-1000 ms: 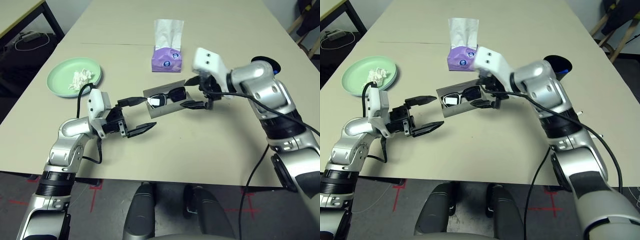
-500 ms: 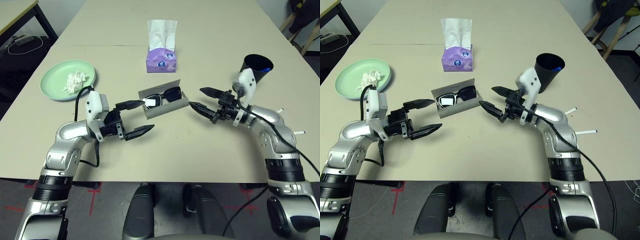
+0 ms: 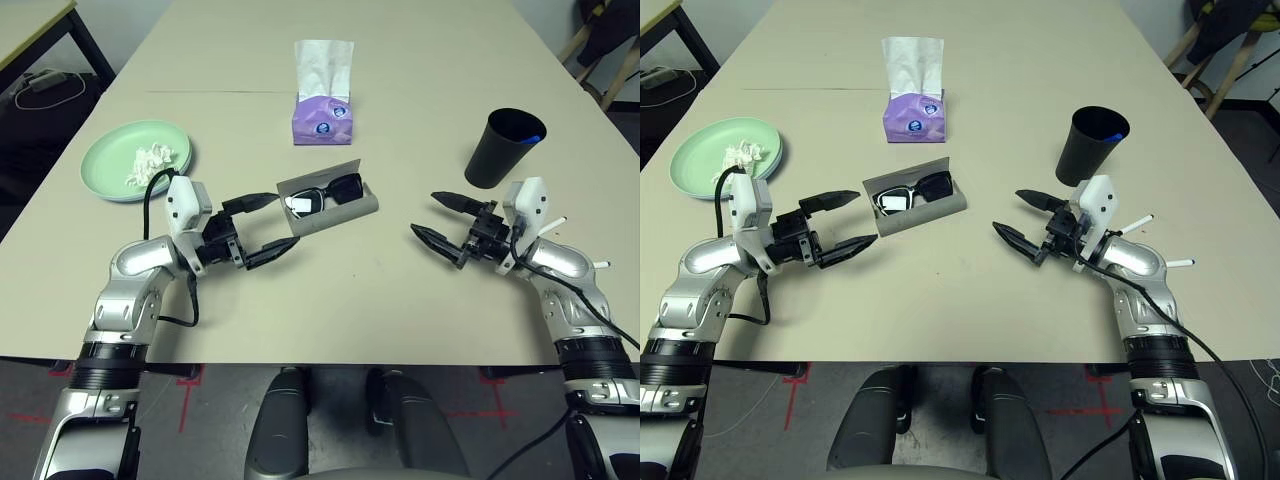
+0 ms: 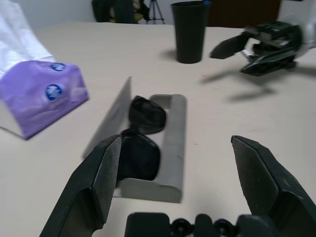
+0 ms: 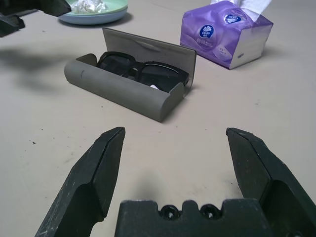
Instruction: Organize and tidy the items on the table.
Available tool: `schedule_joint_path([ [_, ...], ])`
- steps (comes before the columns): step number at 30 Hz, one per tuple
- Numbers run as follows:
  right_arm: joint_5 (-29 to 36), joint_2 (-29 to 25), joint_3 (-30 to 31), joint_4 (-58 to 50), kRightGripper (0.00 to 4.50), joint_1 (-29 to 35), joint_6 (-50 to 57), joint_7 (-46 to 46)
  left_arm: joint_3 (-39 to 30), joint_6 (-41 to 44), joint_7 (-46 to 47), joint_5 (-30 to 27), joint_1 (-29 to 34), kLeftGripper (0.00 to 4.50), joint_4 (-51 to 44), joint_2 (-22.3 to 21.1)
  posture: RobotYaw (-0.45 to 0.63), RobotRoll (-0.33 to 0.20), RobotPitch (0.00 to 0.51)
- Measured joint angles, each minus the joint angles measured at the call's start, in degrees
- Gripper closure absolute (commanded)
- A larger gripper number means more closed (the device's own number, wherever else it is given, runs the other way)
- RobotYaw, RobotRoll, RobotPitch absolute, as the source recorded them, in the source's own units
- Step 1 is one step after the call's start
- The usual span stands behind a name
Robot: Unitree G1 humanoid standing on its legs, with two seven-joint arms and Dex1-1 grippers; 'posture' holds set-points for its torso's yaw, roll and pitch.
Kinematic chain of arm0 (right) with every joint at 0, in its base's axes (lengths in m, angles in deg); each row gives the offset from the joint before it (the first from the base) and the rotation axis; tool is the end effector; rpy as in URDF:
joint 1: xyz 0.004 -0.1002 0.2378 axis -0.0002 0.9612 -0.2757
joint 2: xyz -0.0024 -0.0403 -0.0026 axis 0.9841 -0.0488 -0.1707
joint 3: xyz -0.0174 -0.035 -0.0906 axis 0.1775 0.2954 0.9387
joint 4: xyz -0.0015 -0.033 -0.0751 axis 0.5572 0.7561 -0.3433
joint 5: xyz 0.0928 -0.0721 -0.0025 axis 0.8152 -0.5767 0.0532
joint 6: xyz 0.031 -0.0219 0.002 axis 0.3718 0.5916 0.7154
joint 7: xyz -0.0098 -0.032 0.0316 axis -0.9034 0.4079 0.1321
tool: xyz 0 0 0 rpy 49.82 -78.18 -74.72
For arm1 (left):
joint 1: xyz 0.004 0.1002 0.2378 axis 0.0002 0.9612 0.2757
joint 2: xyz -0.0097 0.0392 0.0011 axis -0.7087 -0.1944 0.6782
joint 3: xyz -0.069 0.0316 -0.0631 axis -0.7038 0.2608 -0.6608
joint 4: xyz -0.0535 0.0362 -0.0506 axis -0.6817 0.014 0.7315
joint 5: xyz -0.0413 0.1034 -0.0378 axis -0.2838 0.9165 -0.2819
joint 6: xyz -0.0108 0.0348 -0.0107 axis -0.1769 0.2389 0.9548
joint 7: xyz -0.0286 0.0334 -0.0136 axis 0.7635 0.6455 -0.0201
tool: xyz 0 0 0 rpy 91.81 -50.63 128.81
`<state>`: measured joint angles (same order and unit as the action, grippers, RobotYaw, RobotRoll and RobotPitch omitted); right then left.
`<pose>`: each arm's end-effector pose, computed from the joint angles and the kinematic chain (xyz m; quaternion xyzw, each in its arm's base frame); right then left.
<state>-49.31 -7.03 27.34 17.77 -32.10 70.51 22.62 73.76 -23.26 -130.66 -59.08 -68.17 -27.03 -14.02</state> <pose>0.2864 -0.2474 0.1198 -0.0951 -0.0730 0.4368 0.8916 0.2860 0.2589 0.1553 0.1265 -0.0791 -0.4836 0.8625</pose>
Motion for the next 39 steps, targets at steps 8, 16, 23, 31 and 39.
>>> schedule_joint_path([
  [8, 1.31, -0.66, 0.05, 0.22, 0.01, -0.01, -0.47, 0.39, -0.18, -9.02, -5.98, 1.18, -2.57, 0.0, 10.49, 0.33, 0.1, 0.0, 0.181],
  [16, 1.81, -2.59, -0.02, 1.32, 0.0, 0.06, -1.47, 0.81, -0.19, -11.08, -9.9, 1.15, -4.79, 0.94, 15.68, 0.73, 0.08, 0.0, 0.177],
  [23, 2.26, -2.86, -0.01, 0.77, 0.0, 0.15, -0.87, 0.57, -0.61, -12.21, -12.47, 0.92, -7.2, 3.65, 19.91, 1.48, 0.07, 0.0, 0.178],
  [31, 3.4, -3.92, 0.0, -2.81, 0.0, 0.21, 1.69, 0.2, -0.64, -17.3, -14.8, 1.34, -9.71, 4.47, 25.69, 2.11, 0.06, 0.0, 0.174],
  [39, 4.28, -2.12, 2.05, -7.16, 0.0, -0.17, 4.27, -1.43, -0.96, -13.24, -1.54, 6.62, -11.95, 4.47, 27.17, 1.71, 0.09, 0.0, 0.178],
])
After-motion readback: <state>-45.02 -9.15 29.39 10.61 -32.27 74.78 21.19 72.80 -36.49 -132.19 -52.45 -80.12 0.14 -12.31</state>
